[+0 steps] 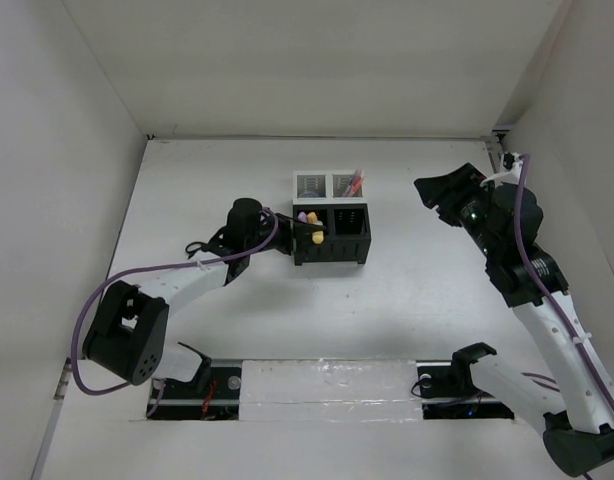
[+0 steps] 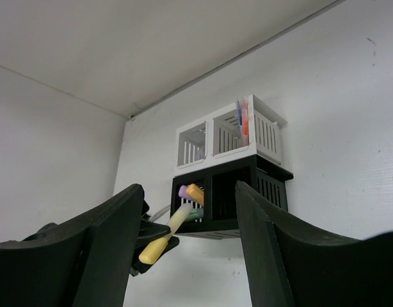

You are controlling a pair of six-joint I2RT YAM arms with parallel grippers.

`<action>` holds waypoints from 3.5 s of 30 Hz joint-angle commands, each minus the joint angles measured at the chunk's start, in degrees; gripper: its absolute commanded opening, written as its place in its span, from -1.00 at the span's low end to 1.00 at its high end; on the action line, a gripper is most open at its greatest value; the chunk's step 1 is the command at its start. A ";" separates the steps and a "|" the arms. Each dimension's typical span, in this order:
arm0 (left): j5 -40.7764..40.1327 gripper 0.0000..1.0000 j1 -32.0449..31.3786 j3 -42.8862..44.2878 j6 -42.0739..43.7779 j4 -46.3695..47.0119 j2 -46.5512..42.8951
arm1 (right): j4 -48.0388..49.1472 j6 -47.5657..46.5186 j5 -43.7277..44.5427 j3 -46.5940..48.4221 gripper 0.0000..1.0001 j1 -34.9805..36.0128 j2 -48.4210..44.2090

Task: Sort the stationery into containers
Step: Place the pen in the storage box, then pick up the scissors from the center of the board.

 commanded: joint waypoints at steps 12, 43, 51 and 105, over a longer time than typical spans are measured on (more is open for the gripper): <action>0.60 -1.00 -0.07 1.24 -1.58 2.49 1.45 | 0.76 0.35 0.32 -1.20 0.30 -0.88 -1.25; 2.36 -0.33 -0.07 5.02 -2.19 2.50 4.71 | 1.28 0.35 0.32 -1.20 0.30 -1.41 -0.72; 2.98 0.07 -0.07 6.16 -2.19 3.73 5.93 | 1.81 0.35 -0.20 -1.20 0.30 -1.41 -0.72; -32.01 0.73 46.16 7.04 39.47 -44.54 -3.38 | 1.20 -27.33 4.28 5.04 0.61 23.64 12.12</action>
